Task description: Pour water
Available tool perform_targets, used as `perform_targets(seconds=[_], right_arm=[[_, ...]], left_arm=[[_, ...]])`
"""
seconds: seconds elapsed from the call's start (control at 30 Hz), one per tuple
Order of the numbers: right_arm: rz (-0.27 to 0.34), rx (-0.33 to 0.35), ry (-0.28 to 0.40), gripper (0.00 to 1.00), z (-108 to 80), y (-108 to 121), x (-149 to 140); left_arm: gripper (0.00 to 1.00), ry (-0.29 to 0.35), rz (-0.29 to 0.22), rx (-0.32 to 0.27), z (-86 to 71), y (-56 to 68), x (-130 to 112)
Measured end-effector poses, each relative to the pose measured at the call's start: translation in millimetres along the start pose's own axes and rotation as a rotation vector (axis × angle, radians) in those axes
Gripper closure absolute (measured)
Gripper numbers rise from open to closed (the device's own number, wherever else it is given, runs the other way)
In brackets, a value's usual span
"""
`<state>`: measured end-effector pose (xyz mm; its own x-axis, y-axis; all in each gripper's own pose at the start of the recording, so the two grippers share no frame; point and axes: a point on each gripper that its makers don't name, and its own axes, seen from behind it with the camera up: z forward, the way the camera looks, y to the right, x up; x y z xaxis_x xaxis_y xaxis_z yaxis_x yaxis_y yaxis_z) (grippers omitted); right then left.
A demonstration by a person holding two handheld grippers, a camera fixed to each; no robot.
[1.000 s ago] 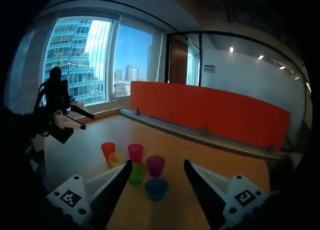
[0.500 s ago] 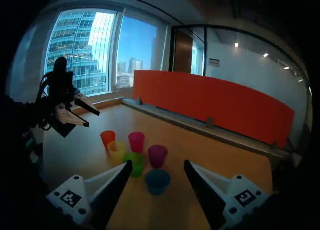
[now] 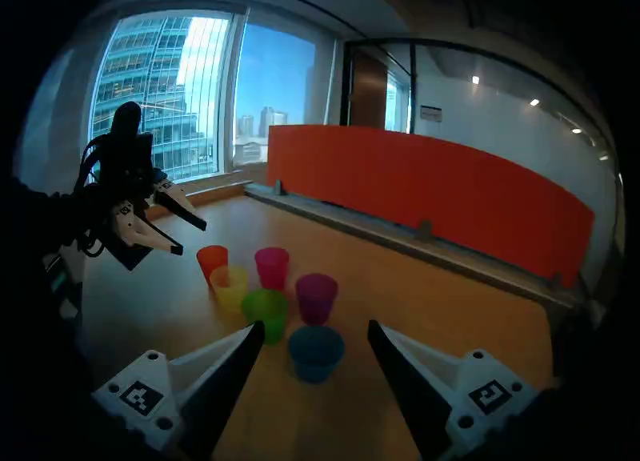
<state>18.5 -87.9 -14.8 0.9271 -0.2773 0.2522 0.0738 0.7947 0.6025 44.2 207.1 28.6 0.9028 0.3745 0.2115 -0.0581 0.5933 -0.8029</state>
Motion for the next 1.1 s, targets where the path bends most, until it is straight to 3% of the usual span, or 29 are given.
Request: perform_targets(seconds=[0.57, 1.1], right_arm=[[-0.006, 0.011, -0.034, 0.00, 21.1, 2, -18], [-0.016, 0.021, -0.045, 0.00, 29.5, 0, -27]], left_arm=[[0.15, -0.104, 0.012, -0.034, 36.9, 1.5, -23], [0.15, -0.183, 0.045, -0.048, 71.2, 12.2, -31]])
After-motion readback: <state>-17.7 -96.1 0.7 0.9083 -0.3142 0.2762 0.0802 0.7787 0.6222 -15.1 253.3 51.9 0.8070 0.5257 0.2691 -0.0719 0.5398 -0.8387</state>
